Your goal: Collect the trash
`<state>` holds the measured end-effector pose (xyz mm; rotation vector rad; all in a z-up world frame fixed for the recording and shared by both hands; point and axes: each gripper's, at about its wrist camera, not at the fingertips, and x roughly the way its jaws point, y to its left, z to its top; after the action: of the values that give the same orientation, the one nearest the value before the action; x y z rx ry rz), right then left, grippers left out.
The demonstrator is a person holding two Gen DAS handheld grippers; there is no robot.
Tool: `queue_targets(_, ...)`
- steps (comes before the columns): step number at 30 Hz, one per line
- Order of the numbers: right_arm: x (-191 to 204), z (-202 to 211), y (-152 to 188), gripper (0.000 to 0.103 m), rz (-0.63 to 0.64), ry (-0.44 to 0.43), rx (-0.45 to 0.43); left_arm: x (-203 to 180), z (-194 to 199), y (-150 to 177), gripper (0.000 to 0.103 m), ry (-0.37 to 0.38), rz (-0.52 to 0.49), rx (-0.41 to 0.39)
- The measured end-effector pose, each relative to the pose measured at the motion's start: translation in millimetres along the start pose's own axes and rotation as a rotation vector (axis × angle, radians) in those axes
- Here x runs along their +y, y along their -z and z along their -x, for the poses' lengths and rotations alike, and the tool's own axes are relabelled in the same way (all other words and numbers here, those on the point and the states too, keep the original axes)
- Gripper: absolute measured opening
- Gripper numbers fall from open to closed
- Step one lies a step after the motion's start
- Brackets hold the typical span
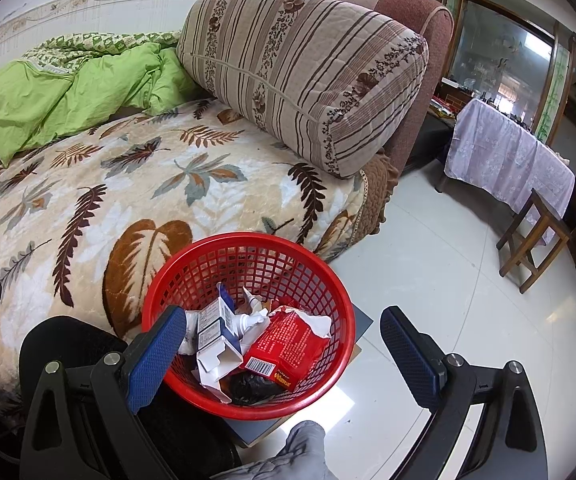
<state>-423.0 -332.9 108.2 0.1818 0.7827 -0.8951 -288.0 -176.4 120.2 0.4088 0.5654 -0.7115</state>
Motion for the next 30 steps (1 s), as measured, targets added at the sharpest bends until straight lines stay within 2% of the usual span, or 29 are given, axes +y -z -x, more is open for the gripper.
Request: queue_targets(30, 2.5, 0.3, 0.2, 0.099, 0.005, -0.009, -0.005, -0.8, 0.2, 0.2, 0.1, 0.005, 0.0, 0.001)
